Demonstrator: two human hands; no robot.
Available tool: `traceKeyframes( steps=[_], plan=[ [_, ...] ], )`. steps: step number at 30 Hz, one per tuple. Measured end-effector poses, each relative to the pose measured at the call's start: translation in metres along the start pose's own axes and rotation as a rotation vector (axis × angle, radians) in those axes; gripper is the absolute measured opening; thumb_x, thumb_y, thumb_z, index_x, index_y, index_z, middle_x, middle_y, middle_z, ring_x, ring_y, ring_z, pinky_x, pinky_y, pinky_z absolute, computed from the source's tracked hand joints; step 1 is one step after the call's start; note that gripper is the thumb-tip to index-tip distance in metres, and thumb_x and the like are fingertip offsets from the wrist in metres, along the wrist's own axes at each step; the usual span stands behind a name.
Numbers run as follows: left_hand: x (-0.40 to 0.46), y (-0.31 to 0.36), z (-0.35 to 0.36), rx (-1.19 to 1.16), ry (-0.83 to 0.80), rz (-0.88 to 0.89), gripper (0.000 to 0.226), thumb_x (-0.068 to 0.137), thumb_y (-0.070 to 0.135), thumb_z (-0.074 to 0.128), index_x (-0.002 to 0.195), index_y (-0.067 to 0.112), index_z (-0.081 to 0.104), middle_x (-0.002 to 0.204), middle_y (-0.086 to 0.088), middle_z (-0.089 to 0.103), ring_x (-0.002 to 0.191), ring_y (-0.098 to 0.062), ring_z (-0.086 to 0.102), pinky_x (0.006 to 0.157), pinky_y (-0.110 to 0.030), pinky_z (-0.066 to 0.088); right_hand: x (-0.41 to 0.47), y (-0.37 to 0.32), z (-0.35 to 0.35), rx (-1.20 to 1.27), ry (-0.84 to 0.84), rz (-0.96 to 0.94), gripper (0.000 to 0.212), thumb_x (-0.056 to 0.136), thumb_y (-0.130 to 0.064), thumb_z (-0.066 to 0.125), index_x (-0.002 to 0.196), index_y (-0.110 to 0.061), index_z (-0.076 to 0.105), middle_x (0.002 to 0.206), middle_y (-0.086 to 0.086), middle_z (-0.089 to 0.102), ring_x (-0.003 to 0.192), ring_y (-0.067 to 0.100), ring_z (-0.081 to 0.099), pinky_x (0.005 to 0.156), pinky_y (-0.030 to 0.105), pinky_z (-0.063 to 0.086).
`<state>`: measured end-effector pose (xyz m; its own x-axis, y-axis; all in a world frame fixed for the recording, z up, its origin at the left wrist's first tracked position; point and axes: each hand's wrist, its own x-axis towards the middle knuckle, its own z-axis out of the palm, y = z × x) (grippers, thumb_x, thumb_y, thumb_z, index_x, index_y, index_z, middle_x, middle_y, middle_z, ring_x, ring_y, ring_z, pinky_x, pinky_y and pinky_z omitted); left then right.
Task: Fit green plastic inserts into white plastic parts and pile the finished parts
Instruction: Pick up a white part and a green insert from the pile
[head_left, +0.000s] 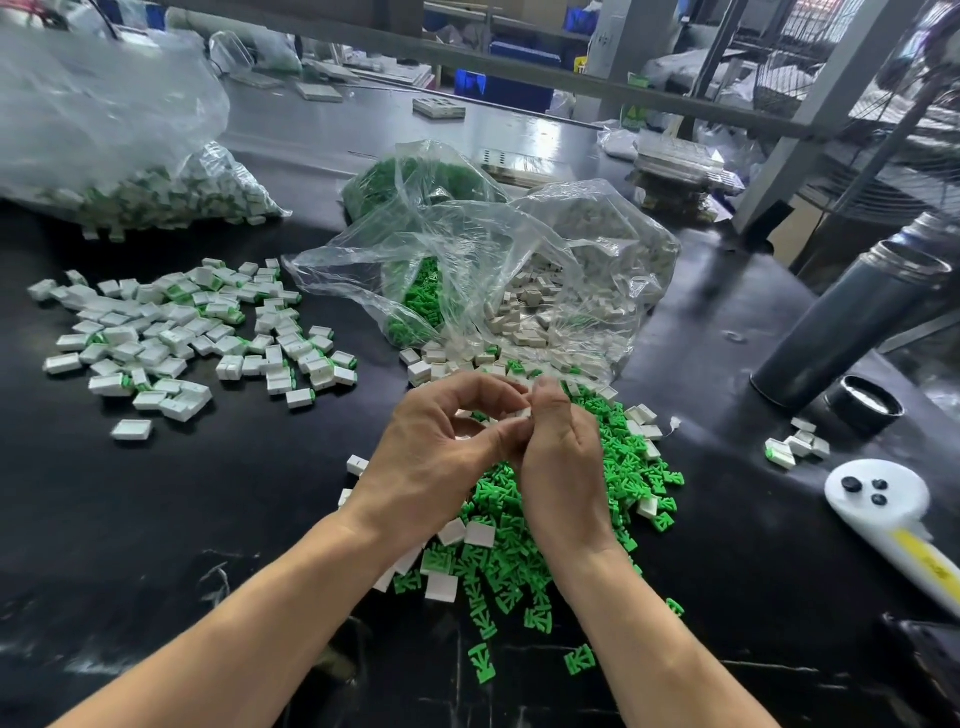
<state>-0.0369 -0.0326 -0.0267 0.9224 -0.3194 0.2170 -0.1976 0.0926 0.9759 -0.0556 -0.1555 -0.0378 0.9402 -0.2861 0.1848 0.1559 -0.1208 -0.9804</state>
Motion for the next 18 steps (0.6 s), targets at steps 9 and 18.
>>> traceKeyframes(
  steps=[9, 18],
  plan=[
    [0.006, -0.003, -0.015, 0.118, 0.105, -0.01, 0.018, 0.084, 0.031, 0.081, 0.096, 0.019, 0.074, 0.089, -0.002, 0.076, 0.085, -0.026, 0.071, 0.075, -0.032, 0.058, 0.001, -0.002, -0.017, -0.109, -0.059, -0.186, 0.015, 0.1, -0.04, 0.064, 0.097, -0.027, 0.072, 0.086, -0.004, 0.071, 0.073, 0.007, 0.063, 0.063, 0.021, 0.049],
    [0.004, -0.001, -0.014, 0.201, 0.091, 0.016, 0.014, 0.086, 0.013, 0.081, 0.095, 0.02, 0.072, 0.084, 0.001, 0.074, 0.078, -0.012, 0.069, 0.071, -0.025, 0.059, 0.001, 0.001, -0.019, -0.226, 0.002, -0.17, 0.007, 0.098, -0.027, 0.07, 0.092, -0.029, 0.071, 0.084, -0.013, 0.071, 0.079, 0.008, 0.066, 0.071, 0.021, 0.052]
  ],
)
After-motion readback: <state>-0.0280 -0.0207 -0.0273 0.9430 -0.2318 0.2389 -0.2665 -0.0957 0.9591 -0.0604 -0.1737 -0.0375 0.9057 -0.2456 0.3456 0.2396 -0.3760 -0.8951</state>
